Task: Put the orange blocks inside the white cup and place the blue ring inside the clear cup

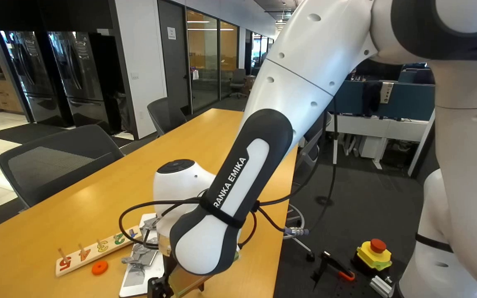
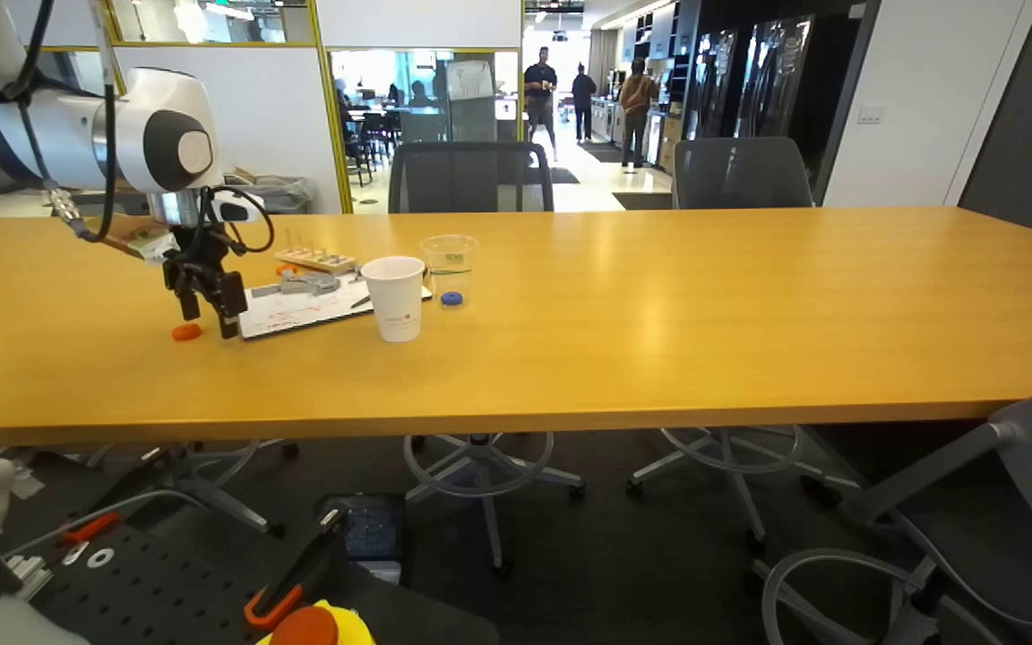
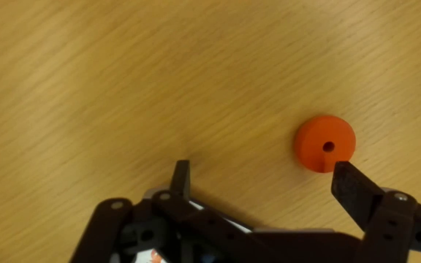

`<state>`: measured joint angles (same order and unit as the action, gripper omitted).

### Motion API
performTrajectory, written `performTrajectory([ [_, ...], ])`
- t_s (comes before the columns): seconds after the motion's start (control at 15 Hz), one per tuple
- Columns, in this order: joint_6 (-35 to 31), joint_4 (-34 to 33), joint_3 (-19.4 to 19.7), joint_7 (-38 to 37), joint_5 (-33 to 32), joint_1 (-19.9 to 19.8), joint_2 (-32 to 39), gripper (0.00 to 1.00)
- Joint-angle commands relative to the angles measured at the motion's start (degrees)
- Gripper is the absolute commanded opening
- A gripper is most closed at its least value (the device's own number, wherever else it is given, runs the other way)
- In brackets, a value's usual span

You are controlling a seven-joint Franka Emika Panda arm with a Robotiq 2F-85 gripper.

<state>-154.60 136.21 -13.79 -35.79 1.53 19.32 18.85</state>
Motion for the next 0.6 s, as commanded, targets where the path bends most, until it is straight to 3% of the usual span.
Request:
performTrajectory([
  [0.0,-0.85,-1.00,-0.55,4.18,2.80,0.61,0.97,1.00],
  [0.53,-0.89,-1.64,-0.05,5.28,1.58,4.37,1.86,1.00],
])
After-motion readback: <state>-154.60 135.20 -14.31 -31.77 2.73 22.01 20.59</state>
